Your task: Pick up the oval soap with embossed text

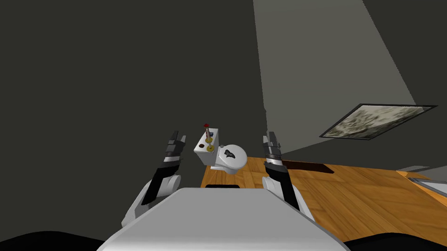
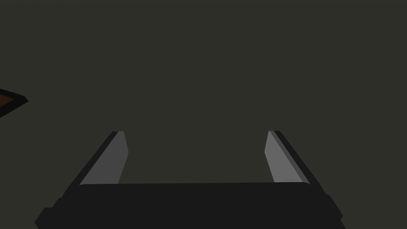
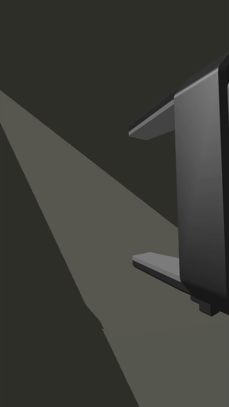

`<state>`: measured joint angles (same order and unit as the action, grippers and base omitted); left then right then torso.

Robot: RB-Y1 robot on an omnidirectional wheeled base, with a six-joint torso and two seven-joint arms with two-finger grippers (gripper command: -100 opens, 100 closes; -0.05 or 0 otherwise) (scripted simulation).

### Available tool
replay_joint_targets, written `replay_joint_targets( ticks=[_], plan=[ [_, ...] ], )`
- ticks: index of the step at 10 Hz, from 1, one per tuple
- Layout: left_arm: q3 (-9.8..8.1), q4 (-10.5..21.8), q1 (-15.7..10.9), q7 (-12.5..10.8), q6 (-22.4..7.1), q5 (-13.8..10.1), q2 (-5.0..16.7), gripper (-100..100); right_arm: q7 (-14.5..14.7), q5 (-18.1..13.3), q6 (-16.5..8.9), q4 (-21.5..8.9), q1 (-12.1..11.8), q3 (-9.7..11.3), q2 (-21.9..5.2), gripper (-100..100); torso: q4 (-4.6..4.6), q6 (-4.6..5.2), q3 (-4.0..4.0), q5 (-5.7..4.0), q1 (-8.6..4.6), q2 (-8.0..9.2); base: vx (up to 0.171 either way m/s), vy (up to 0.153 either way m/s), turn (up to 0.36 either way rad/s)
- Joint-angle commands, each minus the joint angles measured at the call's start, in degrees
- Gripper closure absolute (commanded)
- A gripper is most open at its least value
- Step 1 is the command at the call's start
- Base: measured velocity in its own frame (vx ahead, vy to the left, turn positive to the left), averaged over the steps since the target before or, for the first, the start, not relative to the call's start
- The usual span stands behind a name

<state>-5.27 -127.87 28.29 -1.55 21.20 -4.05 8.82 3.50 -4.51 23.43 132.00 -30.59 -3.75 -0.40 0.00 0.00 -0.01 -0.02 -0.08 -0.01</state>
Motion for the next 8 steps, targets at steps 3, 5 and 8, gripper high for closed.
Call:
replay_joint_targets(
  ticks=[3,5,8],
  plan=[
    [-0.81,-0.29,-0.67,-1.88,-4.47,-0.4,0.92,-100,0.0,0.0,0.0,0.0,0.0,0.0,0.0,0,0.0,0.0,0.0,0.0,0.01,0.0,0.001,-0.019,0.019],
    [-1.34,-0.32,-1.05,-3.14,-7.13,-0.68,1.37,-100,0.0,0.0,0.0,0.0,0.0,0.0,0.0,0,0.0,0.0,0.0,0.0,0.01,-0.01,0.003,-0.021,0.019],
    [-2.36,-0.38,-1.84,-5.75,-12.09,-1.29,1.9,-100,0.0,0.0,0.0,0.0,0.0,0.0,0.0,0,0.0,0.0,0.0,0.0,0.0,0.0,0.004,-0.022,0.025]
  ],
)
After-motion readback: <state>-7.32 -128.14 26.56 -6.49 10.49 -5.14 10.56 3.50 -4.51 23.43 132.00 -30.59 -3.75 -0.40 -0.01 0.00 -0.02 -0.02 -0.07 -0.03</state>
